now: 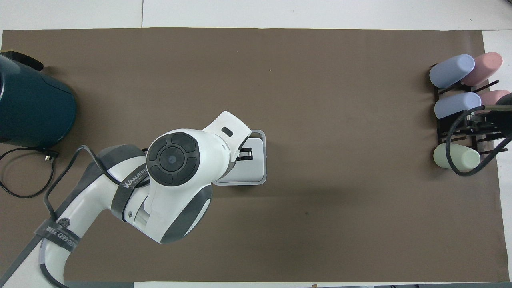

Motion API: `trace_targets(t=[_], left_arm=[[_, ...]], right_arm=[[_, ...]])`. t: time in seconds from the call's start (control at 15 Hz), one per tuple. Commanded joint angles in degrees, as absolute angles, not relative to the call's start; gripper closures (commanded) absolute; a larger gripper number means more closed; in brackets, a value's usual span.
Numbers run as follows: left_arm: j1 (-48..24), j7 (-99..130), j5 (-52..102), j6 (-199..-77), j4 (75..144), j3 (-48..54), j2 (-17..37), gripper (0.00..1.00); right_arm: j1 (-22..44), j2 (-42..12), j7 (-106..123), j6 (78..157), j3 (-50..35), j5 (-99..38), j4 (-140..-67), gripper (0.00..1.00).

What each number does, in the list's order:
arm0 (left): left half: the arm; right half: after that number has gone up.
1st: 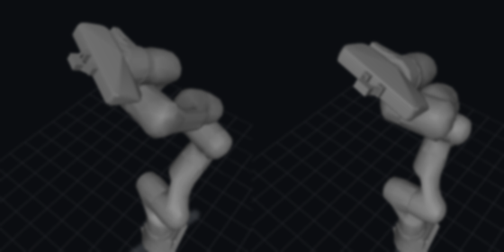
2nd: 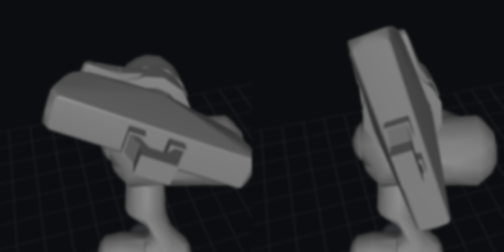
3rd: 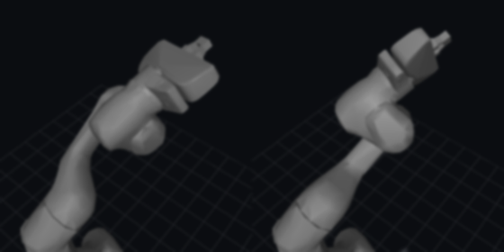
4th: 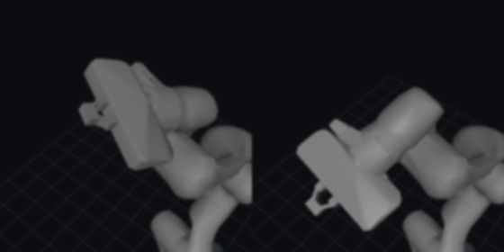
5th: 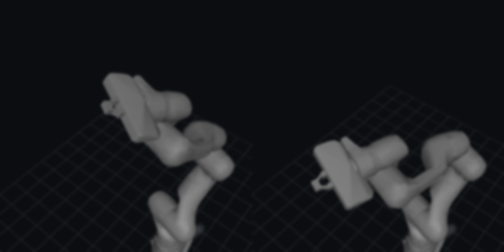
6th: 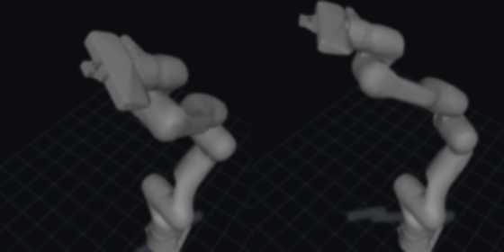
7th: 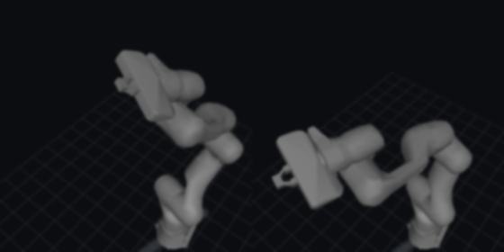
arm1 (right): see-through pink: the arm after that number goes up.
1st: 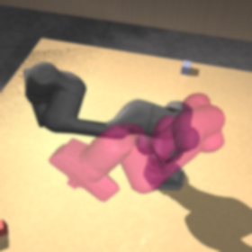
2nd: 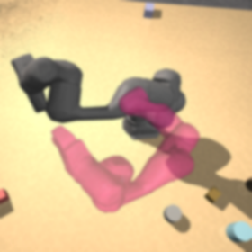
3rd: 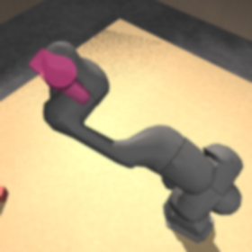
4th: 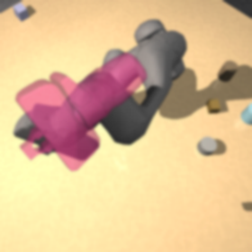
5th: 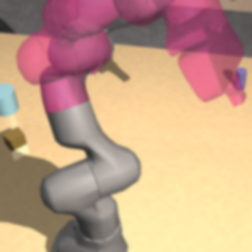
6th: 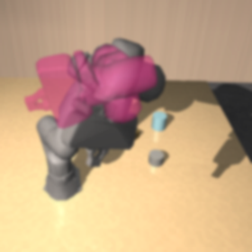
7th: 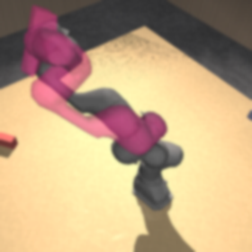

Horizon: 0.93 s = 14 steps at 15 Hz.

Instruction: Close trash can lid

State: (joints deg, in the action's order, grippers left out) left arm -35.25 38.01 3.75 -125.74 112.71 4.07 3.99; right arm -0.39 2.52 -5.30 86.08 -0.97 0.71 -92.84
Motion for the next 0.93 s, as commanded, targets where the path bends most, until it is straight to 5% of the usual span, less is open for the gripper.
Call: trace_targets(t=[0.0, 0.87], left_arm=[[-34.8, 38.0, 3.4, -127.7, 111.6, 4.2, 6.7, 1.00], [-35.2, 37.4, 0.9, -129.6, 112.2, 4.2, 11.5, 1.00]], right_arm=[[-0.8, 2.6, -3.7, 86.2, -1.1, 0.8, -93.0, 0.00], [-0.8, 2.6, -3.7, 86.2, -1.1, 0.8, -93.1, 0.00]])
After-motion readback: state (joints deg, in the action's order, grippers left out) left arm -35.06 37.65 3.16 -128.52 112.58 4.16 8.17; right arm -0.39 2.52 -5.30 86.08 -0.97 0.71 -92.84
